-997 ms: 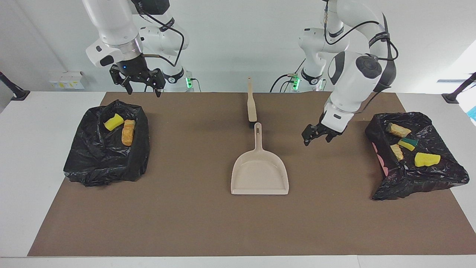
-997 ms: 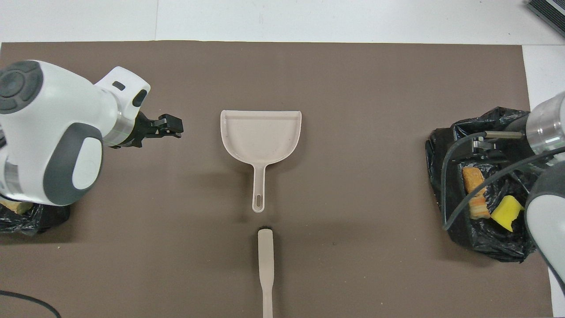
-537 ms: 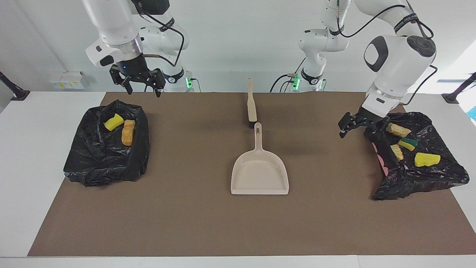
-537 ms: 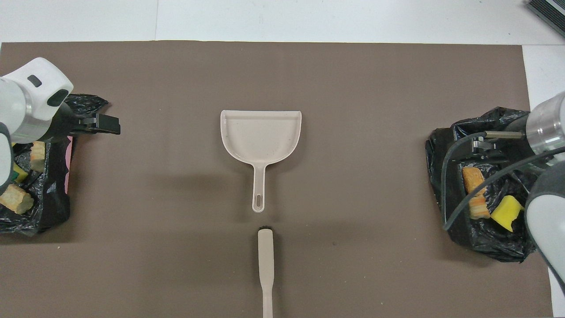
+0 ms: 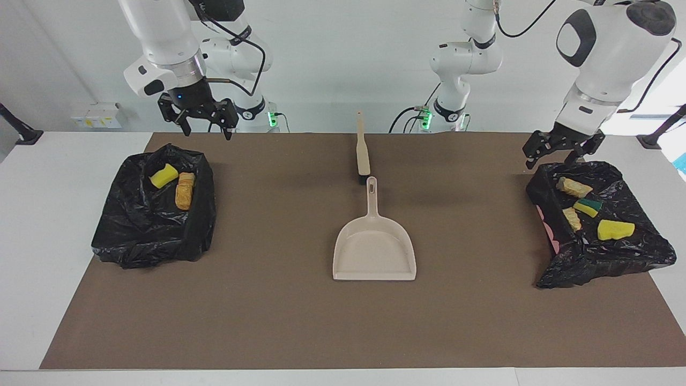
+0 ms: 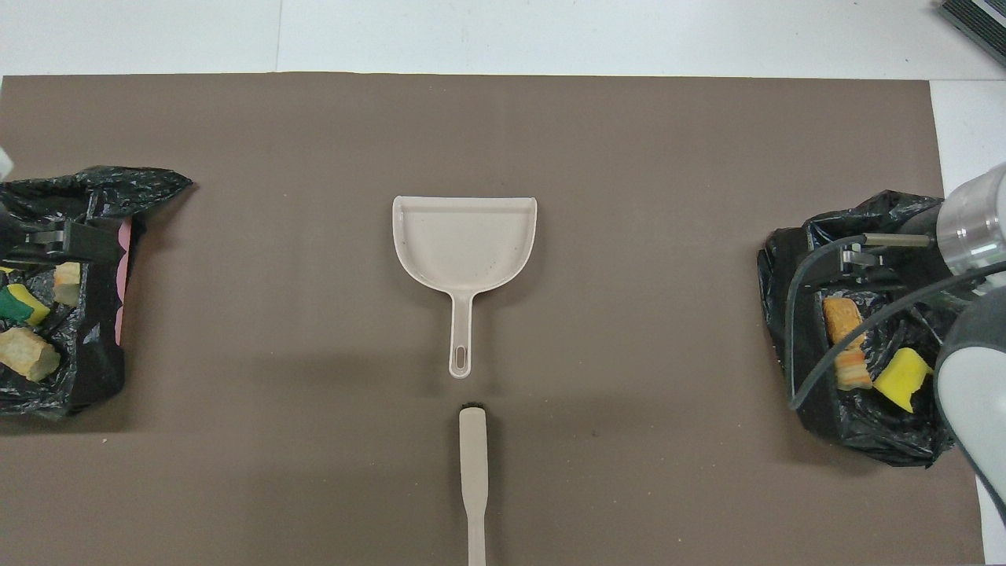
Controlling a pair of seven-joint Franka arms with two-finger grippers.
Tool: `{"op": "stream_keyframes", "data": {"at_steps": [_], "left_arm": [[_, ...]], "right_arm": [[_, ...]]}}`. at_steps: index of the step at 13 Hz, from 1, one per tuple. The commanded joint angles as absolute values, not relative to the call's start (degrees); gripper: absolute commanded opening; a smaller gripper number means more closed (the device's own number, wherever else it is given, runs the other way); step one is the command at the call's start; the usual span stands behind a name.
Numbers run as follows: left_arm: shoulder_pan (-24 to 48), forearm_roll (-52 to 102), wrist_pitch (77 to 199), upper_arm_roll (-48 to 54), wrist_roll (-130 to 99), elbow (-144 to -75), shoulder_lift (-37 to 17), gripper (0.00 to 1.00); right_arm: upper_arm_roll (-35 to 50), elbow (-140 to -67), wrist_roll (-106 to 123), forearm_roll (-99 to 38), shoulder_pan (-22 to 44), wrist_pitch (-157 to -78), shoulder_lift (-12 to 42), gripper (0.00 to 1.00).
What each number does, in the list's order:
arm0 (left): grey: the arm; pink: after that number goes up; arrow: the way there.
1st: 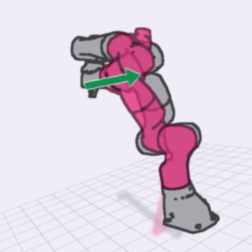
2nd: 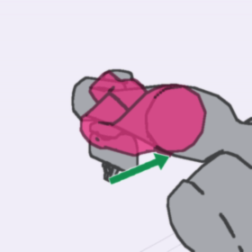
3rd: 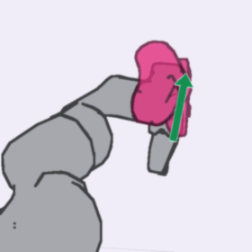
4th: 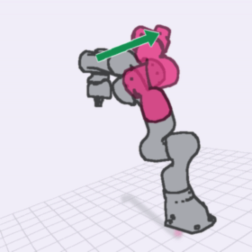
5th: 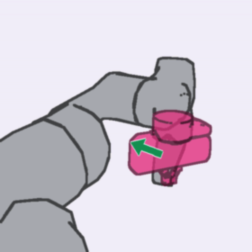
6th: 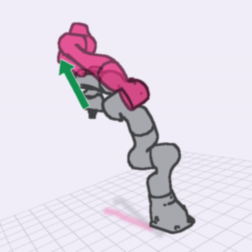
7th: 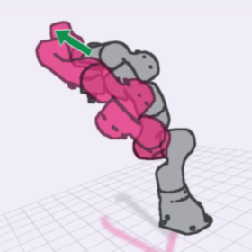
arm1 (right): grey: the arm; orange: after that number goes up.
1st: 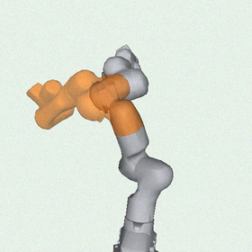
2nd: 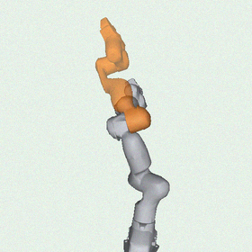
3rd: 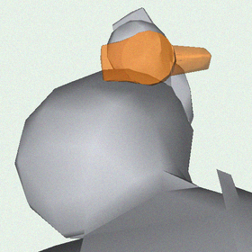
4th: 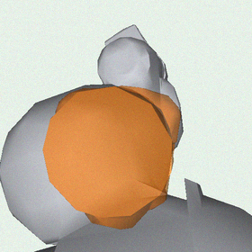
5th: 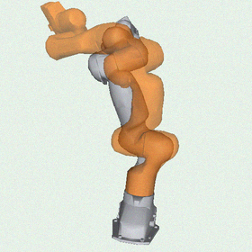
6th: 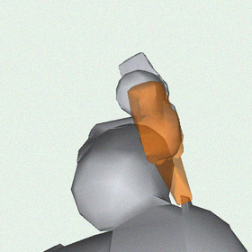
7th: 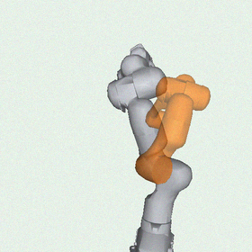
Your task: Sweep and dump trash in bin
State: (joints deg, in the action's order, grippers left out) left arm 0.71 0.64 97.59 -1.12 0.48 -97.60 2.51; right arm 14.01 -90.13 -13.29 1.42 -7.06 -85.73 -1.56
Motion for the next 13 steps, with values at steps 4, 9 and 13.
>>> {"op": "stream_keyframes", "data": {"at_steps": [4, 9, 13], "left_arm": [[-0.18, 1.85, 90.62, -0.44, 1.41, -96.94, 5.45, 1.00], [1.40, -1.31, 90.79, 1.05, 2.11, -98.96, 6.94, 1.00], [1.67, -1.32, 89.39, 1.93, 2.46, -97.39, 6.86, 1.00]], "right_arm": [[14.06, -91.41, -12.22, 0.44, -7.65, -86.66, -2.46, 1.00], [14.06, -91.41, -12.22, 0.44, -7.56, -86.66, -2.55, 1.00], [14.06, -91.41, -12.22, 0.44, -7.56, -86.66, -2.55, 1.00]]}}
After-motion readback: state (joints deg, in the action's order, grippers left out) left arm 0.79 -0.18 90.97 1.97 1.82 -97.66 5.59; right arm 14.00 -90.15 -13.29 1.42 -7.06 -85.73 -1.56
